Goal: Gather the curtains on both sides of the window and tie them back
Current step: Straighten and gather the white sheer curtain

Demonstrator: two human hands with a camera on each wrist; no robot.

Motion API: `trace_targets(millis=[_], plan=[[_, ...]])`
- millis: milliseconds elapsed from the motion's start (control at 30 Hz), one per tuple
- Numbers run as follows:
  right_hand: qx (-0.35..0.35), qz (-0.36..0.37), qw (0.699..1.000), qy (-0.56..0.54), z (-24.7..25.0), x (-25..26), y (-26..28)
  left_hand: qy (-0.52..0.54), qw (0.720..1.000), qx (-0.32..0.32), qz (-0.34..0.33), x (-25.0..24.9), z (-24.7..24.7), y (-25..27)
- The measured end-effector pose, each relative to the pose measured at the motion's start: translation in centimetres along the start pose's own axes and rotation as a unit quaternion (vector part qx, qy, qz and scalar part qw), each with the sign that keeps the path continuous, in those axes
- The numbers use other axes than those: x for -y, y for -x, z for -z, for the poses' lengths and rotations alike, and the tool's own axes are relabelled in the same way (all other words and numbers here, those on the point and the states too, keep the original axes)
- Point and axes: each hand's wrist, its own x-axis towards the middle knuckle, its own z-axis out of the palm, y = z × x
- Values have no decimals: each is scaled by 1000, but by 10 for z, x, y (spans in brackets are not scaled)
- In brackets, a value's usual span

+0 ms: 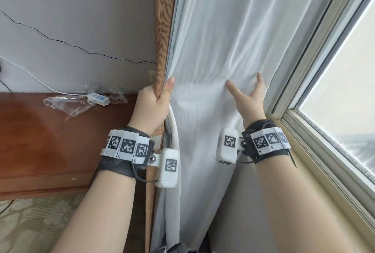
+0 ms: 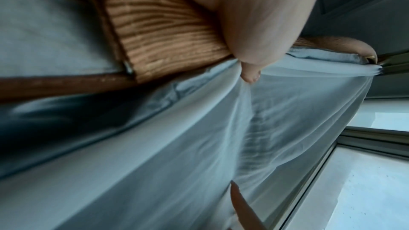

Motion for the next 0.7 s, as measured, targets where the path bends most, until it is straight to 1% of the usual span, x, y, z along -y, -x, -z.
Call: trace_targets(millis=[67, 167, 233, 300, 367, 433, 500, 633, 700], plan=[[55, -14, 998, -38, -11, 3, -6, 6, 1000, -3, 6, 0, 8, 1], [145, -1, 982, -121, -33, 13, -10, 14, 1000, 6, 22, 0, 20, 0], [166, 6, 978, -130, -50, 18, -15, 15, 999, 27, 32, 0, 26, -1], [146, -9, 982, -119, -65, 21, -20, 21, 998, 55, 36, 1, 31, -1], [100, -19, 988, -116, -75, 23, -26, 27, 996, 75, 36, 1, 35, -1], [43, -5, 992, -116, -82, 26, -29, 30, 996, 79, 37, 1, 40, -2], [7, 9, 994, -105, -88, 29, -31, 29, 996, 73, 42, 1, 45, -4], [0, -18, 991, -135, -97, 35, -38, 26, 997, 56, 42, 4, 49, -9], [16, -30, 991, -128, -100, 38, -44, 28, 998, 51, 35, 5, 49, -9]])
